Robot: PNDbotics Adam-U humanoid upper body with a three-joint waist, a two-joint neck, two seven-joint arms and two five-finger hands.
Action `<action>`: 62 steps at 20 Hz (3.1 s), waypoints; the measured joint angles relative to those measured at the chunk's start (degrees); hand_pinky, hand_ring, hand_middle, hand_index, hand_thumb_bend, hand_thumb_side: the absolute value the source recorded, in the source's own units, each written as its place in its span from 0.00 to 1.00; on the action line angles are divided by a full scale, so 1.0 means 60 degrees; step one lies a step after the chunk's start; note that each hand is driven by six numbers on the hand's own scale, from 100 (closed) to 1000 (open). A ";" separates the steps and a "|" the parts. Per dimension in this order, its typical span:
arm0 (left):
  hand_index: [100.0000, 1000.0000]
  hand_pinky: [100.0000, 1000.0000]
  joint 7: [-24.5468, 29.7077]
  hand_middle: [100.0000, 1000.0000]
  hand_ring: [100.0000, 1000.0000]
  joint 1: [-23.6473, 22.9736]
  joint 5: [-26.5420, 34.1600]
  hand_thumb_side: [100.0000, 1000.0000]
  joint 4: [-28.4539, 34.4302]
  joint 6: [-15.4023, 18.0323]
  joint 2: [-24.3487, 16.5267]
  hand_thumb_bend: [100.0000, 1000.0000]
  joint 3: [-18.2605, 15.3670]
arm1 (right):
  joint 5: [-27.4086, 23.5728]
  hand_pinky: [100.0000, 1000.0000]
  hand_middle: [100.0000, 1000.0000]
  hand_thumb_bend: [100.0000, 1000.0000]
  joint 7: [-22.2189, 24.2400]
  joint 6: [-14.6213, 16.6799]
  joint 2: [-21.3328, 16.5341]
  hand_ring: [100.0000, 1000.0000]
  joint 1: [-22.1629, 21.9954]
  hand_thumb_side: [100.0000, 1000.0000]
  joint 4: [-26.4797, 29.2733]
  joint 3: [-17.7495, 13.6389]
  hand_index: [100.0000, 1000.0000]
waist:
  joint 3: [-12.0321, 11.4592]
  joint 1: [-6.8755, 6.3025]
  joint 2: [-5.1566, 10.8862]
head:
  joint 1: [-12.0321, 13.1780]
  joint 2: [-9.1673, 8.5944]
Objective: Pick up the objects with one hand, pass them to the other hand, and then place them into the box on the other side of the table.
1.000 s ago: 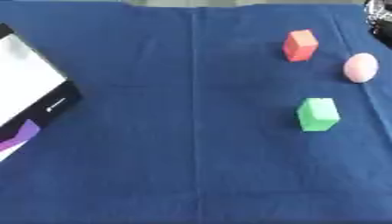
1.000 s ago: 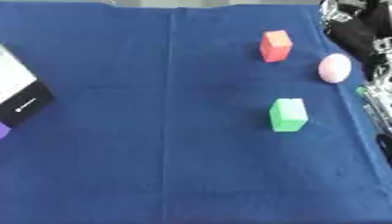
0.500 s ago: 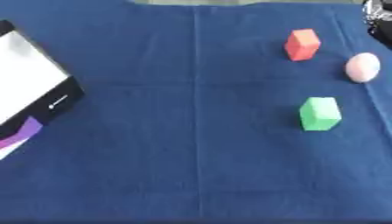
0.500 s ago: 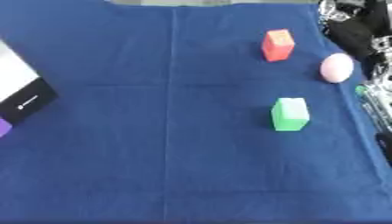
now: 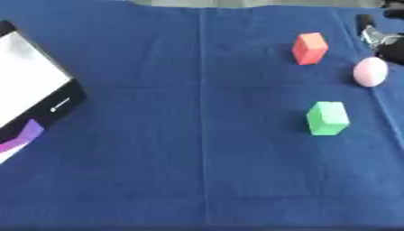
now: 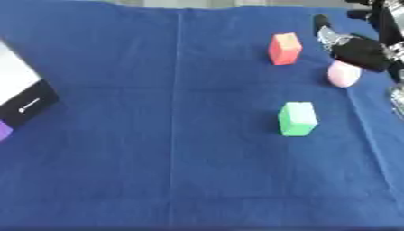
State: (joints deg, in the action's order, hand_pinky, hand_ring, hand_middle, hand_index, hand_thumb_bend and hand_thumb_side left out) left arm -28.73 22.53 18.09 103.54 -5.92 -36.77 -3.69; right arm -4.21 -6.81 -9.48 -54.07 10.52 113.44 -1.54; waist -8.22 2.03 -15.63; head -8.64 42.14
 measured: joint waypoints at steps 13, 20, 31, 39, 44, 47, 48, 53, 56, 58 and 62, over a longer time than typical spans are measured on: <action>0.81 0.76 -0.0008 0.65 0.59 -0.0007 -0.0006 0.60 0.0000 -0.0029 -0.0081 0.27 0.0000 | 0.1666 0.90 0.82 0.46 0.3393 0.0854 -0.1973 0.89 -0.0522 0.14 0.0054 -0.0238 0.85 | 0.0008 -0.0005 0.0000 | -0.0100 -0.0028; 0.81 0.76 0.0006 0.65 0.59 -0.0007 -0.0006 0.60 -0.0001 -0.0049 -0.0083 0.27 0.0000 | 0.2228 0.90 0.82 0.49 0.4687 0.1163 -0.2262 0.87 -0.0628 0.12 0.0072 -0.0199 0.86 | 0.0012 -0.0045 -0.0001 | -0.0203 -0.0006; 0.80 0.76 0.0033 0.65 0.59 0.0001 -0.0006 0.61 -0.0027 -0.0081 -0.0082 0.27 0.0004 | 0.2885 0.91 0.81 0.51 0.5626 0.1045 -0.2293 0.88 -0.0666 0.13 0.0075 0.0320 0.86 | -0.0044 -0.0095 -0.0014 | -0.0337 0.0008; 0.80 0.76 0.0029 0.65 0.59 0.0001 -0.0006 0.61 -0.0027 -0.0104 -0.0078 0.27 0.0006 | 0.3286 0.91 0.82 0.54 0.5771 0.0880 -0.2286 0.89 -0.0749 0.17 0.0076 0.0732 0.87 | -0.0087 -0.0095 -0.0032 | -0.0342 0.0008; 0.80 0.76 0.0056 0.65 0.59 0.0001 -0.0006 0.61 -0.0028 -0.0130 -0.0071 0.27 0.0010 | 0.3443 0.91 0.82 0.54 0.5779 0.0765 -0.2204 0.89 -0.0749 0.17 0.0076 0.0871 0.87 | -0.0108 -0.0097 -0.0060 | -0.0356 0.0008; 0.80 0.76 0.0056 0.65 0.59 0.0001 -0.0005 0.62 -0.0028 -0.0135 -0.0068 0.26 0.0013 | 0.3535 0.91 0.82 0.54 0.5731 0.0648 -0.2165 0.89 -0.0746 0.17 0.0075 0.0925 0.88 | -0.0135 -0.0102 -0.0067 | -0.0386 0.0011; 0.80 0.76 0.0056 0.65 0.59 0.0001 -0.0005 0.62 -0.0028 -0.0136 -0.0067 0.26 0.0018 | 0.3608 0.91 0.82 0.53 0.5704 0.0603 -0.2136 0.88 -0.0743 0.17 0.0069 0.0950 0.88 | -0.0152 -0.0107 -0.0073 | -0.0394 0.0012; 0.80 0.76 0.0068 0.65 0.59 0.0001 -0.0005 0.62 -0.0028 -0.0156 -0.0060 0.26 0.0065 | 0.4017 0.90 0.81 0.54 0.5477 0.0380 -0.2022 0.87 -0.0657 0.20 -0.0154 0.1086 0.88 | -0.0226 -0.0153 -0.0118 | -0.0439 0.0014; 0.80 0.76 0.0088 0.65 0.59 0.0001 -0.0005 0.62 -0.0028 -0.0176 -0.0026 0.26 0.0068 | 0.4118 0.90 0.80 0.54 0.5356 0.0270 -0.1917 0.86 -0.0645 0.20 -0.0346 0.1169 0.88 | -0.0252 -0.0155 -0.0140 | -0.0463 0.0015; 0.80 0.76 0.0096 0.65 0.59 0.0001 -0.0005 0.62 -0.0028 -0.0185 0.0014 0.26 0.0071 | 0.4165 0.90 0.80 0.54 0.5294 0.0244 -0.1853 0.86 -0.0574 0.20 -0.0459 0.1226 0.88 | -0.0284 -0.0160 -0.0170 | -0.0480 0.0015; 0.80 0.76 0.0108 0.65 0.59 0.0001 -0.0005 0.62 -0.0028 -0.0196 0.0014 0.25 0.0085 | 0.4279 0.90 0.79 0.54 0.5229 0.0227 -0.1770 0.86 -0.0483 0.20 -0.0688 0.1318 0.87 | -0.0305 -0.0182 -0.0198 | -0.0512 0.0015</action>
State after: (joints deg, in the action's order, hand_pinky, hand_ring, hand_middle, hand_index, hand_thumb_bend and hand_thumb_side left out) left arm -28.09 22.53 18.06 103.37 -7.10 -36.69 -3.18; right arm 21.46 24.56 -8.11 -64.69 7.62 109.31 6.38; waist -10.06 0.93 -16.82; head -11.72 42.23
